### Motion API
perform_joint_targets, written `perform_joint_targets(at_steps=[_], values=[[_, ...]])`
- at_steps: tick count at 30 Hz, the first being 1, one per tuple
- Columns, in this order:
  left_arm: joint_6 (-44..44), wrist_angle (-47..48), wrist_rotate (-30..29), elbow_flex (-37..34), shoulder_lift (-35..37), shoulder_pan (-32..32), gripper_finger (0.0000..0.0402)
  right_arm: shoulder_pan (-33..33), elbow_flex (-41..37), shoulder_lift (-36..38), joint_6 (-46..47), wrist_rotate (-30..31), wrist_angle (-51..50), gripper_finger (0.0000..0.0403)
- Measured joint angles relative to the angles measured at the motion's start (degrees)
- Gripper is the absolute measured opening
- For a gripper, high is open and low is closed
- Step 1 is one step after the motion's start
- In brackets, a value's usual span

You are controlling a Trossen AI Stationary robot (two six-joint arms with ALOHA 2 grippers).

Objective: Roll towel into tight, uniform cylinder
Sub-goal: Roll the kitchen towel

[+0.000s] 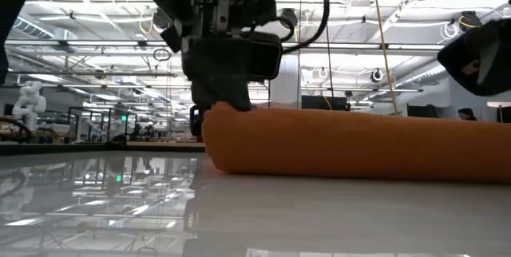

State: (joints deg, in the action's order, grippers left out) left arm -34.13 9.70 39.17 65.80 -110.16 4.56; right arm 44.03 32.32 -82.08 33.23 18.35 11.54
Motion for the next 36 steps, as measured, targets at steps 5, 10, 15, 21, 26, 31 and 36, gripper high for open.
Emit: perform_joint_targets(at_steps=[5, 10, 15, 21, 26, 31, 36], values=[[-2.71, -0.35, 4.5, 0.0, -1.84, -1.52, 0.0002, 1.91, 0.0, 0.0, 2.03, 4.35, -6.22, 0.0241], [-3.12, -0.32, 6.43, 0.0, -3.76, -2.62, 0.0002, 3.25, 0.0, -0.02, 3.74, 6.3, -8.34, 0.0235], [-3.14, -0.36, 7.27, 0.0, -3.88, -3.47, 0.0002, 4.13, 0.0, -0.58, 3.63, 8.96, -8.29, 0.0217], [-3.28, -0.36, 8.74, 0.0, -3.88, -5.01, 0.0002, 4.16, 0.52, -5.49, 3.05, 8.81, -5.19, 0.0206], [-3.17, -1.7, 10.33, 0.0, -3.88, -5.65, 0.0002, 4.17, 4.07, -9.04, 3.2, 12.38, -11.88, 0.0205], [-3.12, -2.9, 12.17, 0.0, -3.88, -6.08, 0.0002, 3.98, 6.73, -12.12, 4.12, 14.37, -17.4, 0.0205], [-3.09, -3.1, 13.15, 0.0, -3.88, -6.25, 0.0002, 3.73, 7.61, -14.33, 7.63, 16.16, -19.75, 0.0198]])
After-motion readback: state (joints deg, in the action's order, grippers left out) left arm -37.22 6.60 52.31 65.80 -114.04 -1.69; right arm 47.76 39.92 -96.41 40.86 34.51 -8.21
